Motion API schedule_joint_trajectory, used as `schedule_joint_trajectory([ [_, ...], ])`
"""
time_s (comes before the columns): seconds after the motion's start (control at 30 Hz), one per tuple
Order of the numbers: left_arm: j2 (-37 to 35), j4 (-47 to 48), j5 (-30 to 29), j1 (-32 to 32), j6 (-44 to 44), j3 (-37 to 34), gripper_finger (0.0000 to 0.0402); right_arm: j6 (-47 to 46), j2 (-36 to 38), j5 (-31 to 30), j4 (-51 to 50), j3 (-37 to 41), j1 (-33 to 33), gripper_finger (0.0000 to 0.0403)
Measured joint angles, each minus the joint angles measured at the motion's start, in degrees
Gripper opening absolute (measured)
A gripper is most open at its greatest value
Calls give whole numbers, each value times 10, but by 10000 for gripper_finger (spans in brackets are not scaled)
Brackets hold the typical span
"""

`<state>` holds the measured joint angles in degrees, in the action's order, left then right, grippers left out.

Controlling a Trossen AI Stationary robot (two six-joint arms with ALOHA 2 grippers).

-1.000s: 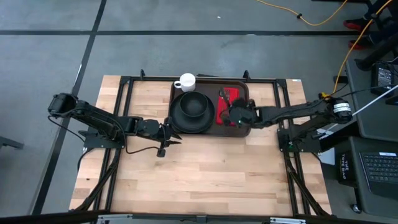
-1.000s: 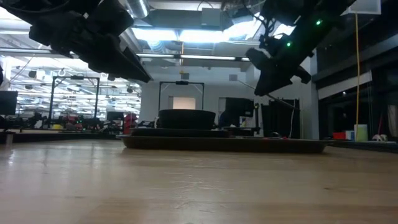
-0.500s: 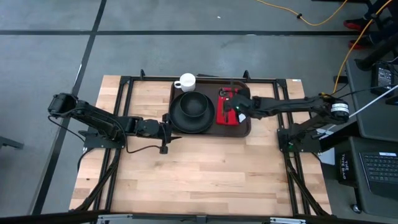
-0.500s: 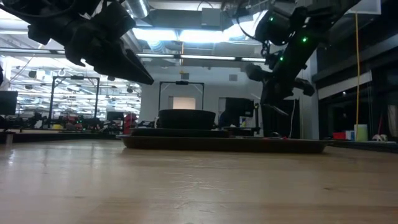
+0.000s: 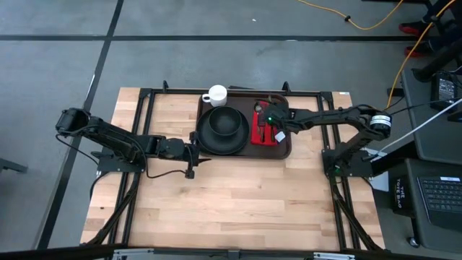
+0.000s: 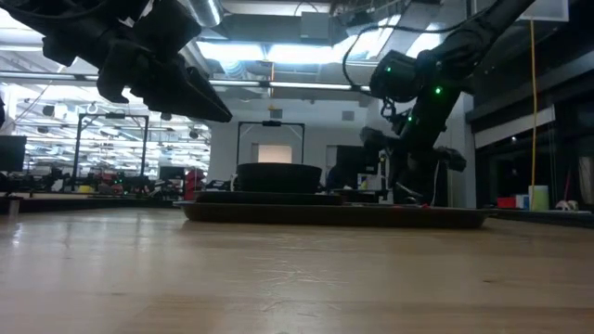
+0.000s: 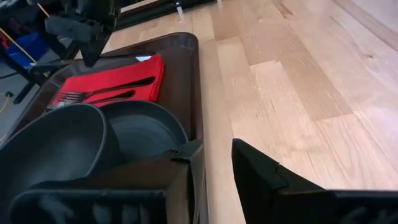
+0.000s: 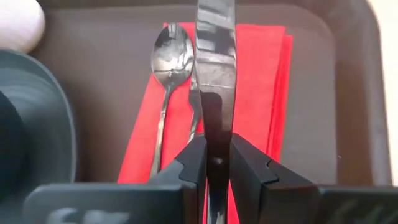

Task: Set up tray
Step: Put the black knife to the right of the black fork on the red napkin on the brown serving tray

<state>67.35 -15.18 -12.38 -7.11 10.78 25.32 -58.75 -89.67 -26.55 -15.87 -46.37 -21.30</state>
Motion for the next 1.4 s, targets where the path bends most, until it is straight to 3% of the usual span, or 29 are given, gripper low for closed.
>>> schedule_joint_trajectory([
  [0.7,0,2,0,0,0,0,75,-51,-59,81,14,0,-56,55],
  [1.4,0,2,0,0,0,0,75,-69,-59,98,3,0,-56,55],
])
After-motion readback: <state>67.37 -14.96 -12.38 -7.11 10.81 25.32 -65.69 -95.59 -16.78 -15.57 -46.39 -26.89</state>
